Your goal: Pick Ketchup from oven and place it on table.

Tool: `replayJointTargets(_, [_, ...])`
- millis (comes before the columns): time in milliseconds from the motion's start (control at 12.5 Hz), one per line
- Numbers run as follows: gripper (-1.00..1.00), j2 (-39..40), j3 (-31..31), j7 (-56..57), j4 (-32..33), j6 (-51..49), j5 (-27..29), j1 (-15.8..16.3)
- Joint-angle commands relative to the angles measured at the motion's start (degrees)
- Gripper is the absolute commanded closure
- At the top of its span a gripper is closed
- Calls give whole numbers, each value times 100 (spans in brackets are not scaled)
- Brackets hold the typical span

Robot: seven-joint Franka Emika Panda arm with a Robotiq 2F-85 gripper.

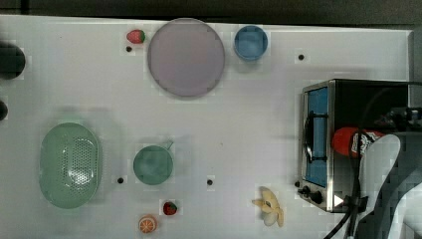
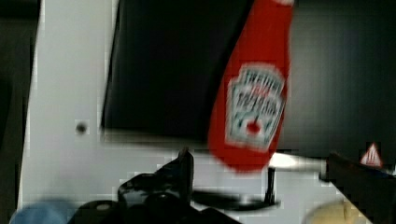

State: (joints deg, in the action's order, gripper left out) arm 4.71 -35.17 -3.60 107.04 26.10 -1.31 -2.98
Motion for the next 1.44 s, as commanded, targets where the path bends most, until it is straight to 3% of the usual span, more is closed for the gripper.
replayJointTargets(80, [-100, 548, -342, 70, -92, 77, 806, 45])
replayJointTargets(800, [-100, 1465, -379, 70, -13, 527, 1395, -106])
replayJointTargets(880, [-49, 1469, -373, 71, 20, 529, 1405, -107])
replayJointTargets(960, [-26, 1449, -369, 71, 2, 527, 1404, -99])
replayJointTargets(1280, [-21, 1309, -371, 74, -256, 513, 1326, -40])
replayJointTargets(1440, [-21, 1041, -342, 83, -731, 9, 891, 94])
